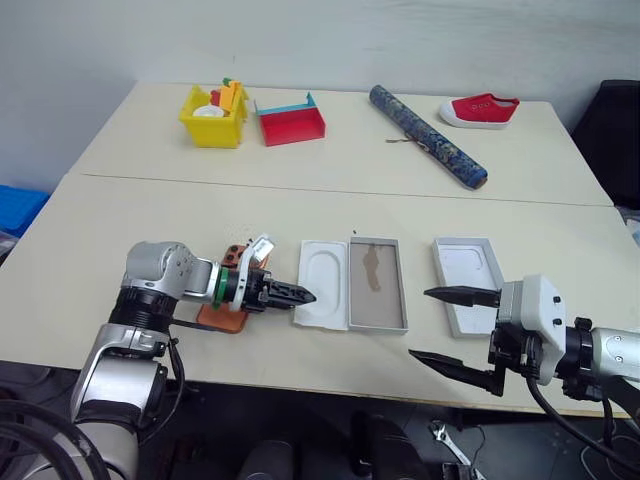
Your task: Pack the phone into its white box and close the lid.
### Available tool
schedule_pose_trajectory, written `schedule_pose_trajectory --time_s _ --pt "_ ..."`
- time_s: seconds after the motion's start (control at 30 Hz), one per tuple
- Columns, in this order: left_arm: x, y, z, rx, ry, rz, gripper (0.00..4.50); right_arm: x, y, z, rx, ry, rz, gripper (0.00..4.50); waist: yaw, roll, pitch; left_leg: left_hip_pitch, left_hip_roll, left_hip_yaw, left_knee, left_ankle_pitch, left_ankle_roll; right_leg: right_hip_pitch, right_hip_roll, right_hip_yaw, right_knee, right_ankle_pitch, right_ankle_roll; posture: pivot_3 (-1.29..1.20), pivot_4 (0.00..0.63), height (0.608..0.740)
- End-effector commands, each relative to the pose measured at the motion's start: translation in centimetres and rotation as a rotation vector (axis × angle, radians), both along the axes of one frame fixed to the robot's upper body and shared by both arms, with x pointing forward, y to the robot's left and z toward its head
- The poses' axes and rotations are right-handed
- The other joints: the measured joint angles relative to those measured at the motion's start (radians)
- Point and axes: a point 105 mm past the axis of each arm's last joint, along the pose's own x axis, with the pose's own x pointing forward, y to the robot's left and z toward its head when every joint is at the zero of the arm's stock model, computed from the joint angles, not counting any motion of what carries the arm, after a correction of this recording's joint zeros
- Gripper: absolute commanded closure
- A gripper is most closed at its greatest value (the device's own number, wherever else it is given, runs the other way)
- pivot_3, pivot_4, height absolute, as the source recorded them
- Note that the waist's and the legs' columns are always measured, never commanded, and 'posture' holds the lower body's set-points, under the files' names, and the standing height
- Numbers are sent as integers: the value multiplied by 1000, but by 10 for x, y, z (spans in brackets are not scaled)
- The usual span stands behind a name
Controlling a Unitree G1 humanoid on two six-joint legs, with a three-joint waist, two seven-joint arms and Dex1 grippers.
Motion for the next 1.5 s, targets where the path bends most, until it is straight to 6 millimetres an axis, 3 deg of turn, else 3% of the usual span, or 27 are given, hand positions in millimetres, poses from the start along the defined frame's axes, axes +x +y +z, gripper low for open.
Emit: schedule_pose_trajectory --time_s 0.03,0.27,0.43,0.6,0.8,0.97,1.23,1.4,1.5 --pt "1 -2 -1 -9 9 16 2355 -2 3 9 6 -48 13 0 0 0 0 0 0 0 0 0 0 0 0 0 0 0 0 0 150 740" --pt "2 -4 -2 -34 28 47 4474 -1 2 7 4 -47 6 0 0 0 0 0 0 0 0 0 0 0 0 0 0 0 0 0 150 740" --pt "1 -1 3 -59 40 63 4474 0 2 5 -2 -42 7 0 -3 0 0 0 1 0 0 0 -1 0 1 0 1 0 0 0 150 740" --pt "1 17 18 -78 6 103 4474 3 1 -3 -65 -44 33 0 -5 0 0 0 1 0 0 0 -2 0 1 0 1 0 0 0 150 740" --pt "-13 48 46 -100 -76 89 4474 16 4 -26 -168 -30 89 0 -14 -2 1 0 1 0 0 1 -3 -1 1 0 1 0 0 0 150 740" --pt "-27 71 61 -105 -114 85 4474 39 8 -50 -236 -11 99 0 -14 -2 2 0 1 0 0 1 -3 -1 0 0 1 0 0 0 150 740" --pt "-32 80 63 -103 -127 106 4500 58 10 -78 -307 2 128 2587 -7 -2 2 -1 0 -1 0 1 -3 -1 0 -2 0 0 0 0 150 740" --pt "-38 74 59 -110 -125 73 4500 58 12 -78 -303 -21 172 4338 -10 -2 2 -1 1 -1 0 1 -3 -2 1 -1 0 0 0 0 150 740" --pt "-40 67 60 -122 -127 42 4500 49 17 -74 -298 -28 219 4485 -12 -2 2 -1 1 -1 0 1 -3 -1 0 -1 1 0 0 0 150 740"
